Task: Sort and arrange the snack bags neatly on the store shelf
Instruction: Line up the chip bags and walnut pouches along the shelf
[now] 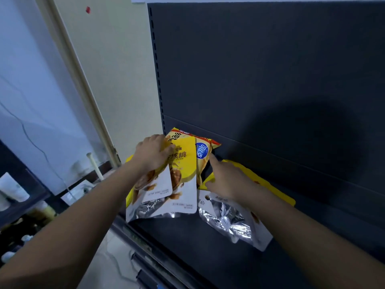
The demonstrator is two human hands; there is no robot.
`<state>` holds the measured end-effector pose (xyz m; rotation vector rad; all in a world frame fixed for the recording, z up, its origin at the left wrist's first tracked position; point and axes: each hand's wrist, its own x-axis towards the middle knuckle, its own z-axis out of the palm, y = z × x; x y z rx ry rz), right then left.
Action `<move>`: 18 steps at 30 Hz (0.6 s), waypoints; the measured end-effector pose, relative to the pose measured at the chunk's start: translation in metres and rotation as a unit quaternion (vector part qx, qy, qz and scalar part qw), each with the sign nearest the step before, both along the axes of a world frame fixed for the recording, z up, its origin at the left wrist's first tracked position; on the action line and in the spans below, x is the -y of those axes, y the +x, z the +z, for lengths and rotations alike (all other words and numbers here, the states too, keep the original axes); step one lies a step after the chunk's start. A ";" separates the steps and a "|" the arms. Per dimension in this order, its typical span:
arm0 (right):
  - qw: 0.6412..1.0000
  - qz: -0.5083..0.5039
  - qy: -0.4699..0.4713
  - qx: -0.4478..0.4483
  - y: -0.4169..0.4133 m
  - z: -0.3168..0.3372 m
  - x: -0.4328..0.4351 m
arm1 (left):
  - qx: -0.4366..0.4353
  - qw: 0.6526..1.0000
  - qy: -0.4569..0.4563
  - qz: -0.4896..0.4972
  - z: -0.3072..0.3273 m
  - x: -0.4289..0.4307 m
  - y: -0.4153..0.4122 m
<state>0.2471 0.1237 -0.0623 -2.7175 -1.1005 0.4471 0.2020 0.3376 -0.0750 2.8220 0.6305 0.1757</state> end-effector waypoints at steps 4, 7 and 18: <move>0.997 -0.045 0.000 -0.058 0.014 -0.020 -0.025 | -0.060 0.996 -0.059 0.027 -0.005 -0.018 0.028; 0.996 -0.063 -0.001 -0.070 0.016 -0.029 -0.037 | -0.063 0.986 -0.144 0.059 -0.007 -0.021 0.041; 0.976 -0.110 0.175 -0.069 0.011 -0.020 -0.029 | 0.045 0.943 -0.323 0.070 -0.002 -0.009 0.050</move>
